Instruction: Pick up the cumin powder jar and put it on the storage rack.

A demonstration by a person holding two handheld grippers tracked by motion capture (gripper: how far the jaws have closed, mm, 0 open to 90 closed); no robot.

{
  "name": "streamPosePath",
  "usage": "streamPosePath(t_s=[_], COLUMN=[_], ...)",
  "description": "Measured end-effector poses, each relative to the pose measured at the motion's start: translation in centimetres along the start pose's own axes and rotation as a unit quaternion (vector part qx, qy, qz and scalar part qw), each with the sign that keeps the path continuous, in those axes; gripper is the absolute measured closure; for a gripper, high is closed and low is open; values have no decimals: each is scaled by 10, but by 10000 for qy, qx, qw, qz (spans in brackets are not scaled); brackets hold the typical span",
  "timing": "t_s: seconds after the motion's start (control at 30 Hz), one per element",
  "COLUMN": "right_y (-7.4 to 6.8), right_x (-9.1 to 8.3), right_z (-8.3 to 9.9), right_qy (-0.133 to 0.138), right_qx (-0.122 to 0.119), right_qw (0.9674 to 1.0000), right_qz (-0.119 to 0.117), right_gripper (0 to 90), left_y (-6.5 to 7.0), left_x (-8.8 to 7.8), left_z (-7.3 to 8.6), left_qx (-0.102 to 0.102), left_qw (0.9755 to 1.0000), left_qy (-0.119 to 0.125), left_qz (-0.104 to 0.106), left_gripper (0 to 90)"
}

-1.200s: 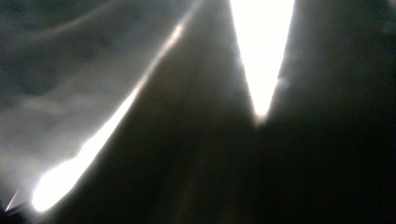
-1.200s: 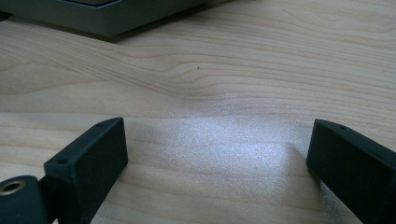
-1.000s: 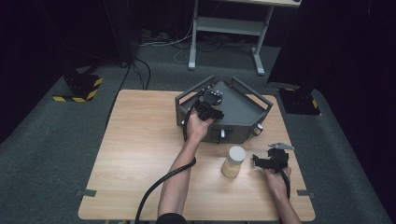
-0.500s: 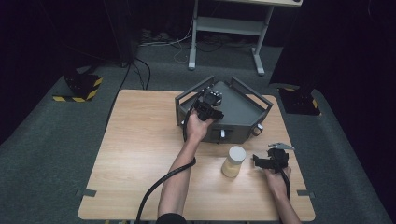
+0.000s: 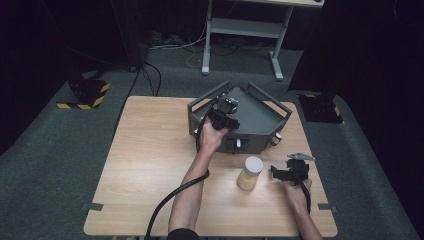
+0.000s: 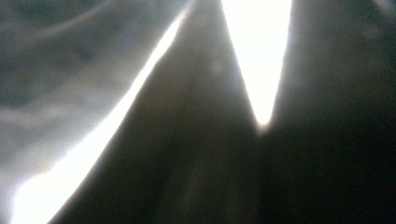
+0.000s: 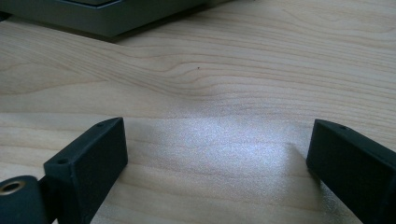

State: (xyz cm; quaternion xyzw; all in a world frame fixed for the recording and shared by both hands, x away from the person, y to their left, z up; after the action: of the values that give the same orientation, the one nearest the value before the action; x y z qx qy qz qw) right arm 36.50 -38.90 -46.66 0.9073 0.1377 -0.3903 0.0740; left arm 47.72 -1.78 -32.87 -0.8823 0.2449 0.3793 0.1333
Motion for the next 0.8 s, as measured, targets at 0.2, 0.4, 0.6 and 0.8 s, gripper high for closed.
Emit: streamPosePath(t_s=[0.2,0.4,0.6,0.8], right_y=[0,-1,-1,-1], right_x=[0,0,0,1], right_z=[0,0,0,-1], right_qy=[-1,1,3,6], right_qx=[5,11,7,9], right_qw=[10000,10000,10000,10000], right_qz=[5,9,8,6], right_gripper=[45,45,46,46], left_y=[-3,-4,-6,-13], left_x=[-10,-17,-27,-38], left_z=[6,14,24,36], left_qx=[-167,-187,-165,-293], left_qw=[9996,9993,9993,9982], left_qy=[227,327,342,510], left_qz=[19,53,20,111], left_gripper=[107,45,32,31])
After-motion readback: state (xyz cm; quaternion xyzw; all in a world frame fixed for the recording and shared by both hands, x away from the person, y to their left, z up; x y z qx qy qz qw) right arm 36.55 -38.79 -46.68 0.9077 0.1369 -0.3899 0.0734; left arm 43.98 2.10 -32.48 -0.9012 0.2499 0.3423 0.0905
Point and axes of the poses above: each handheld gripper's, and its own axes: x roughly forward along the jaws, z roughly out of its underside, y roughly to its right, the point moved 2 cm from there along x, roughly forward along the jaws, and after that the axes turned 5 degrees about -y, right-handed, at the moved point
